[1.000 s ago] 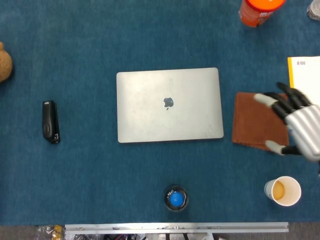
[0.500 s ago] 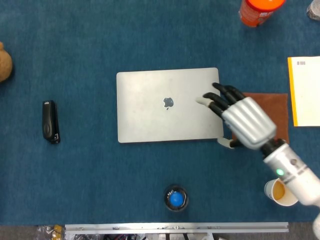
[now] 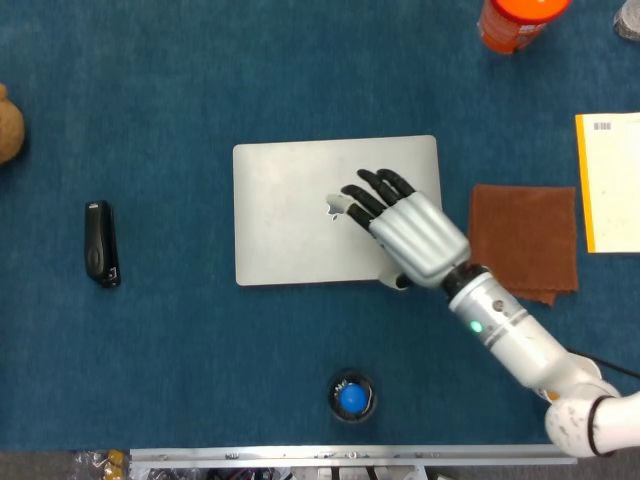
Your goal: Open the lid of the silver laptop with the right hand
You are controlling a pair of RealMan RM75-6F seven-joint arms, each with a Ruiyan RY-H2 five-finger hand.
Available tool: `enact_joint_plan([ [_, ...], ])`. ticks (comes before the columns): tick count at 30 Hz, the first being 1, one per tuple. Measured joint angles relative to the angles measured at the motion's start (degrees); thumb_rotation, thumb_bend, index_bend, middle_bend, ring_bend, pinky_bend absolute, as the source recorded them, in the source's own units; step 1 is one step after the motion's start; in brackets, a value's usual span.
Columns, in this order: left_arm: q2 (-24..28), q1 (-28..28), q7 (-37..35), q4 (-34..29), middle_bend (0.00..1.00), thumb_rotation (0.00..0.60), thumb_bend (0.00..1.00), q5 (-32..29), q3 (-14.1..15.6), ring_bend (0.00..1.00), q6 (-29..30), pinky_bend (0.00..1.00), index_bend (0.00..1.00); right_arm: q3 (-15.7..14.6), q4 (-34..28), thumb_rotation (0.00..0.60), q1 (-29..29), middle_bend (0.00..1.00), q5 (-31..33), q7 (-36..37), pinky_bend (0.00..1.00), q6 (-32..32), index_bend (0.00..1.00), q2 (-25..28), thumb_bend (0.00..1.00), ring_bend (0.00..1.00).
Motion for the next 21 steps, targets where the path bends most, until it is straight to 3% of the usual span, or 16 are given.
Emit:
enact_joint_plan([
  [21,-0.35,0.46,-1.59,1.58,0.13,0.600,0.40,-0.23,0.07,0.06,-0.14,0.05,0.16,-3.11,7.74,0.600,5.30,0.15,4.60,-4.24,0.11,2.41,0.14,-9.15,0.00,0.00],
])
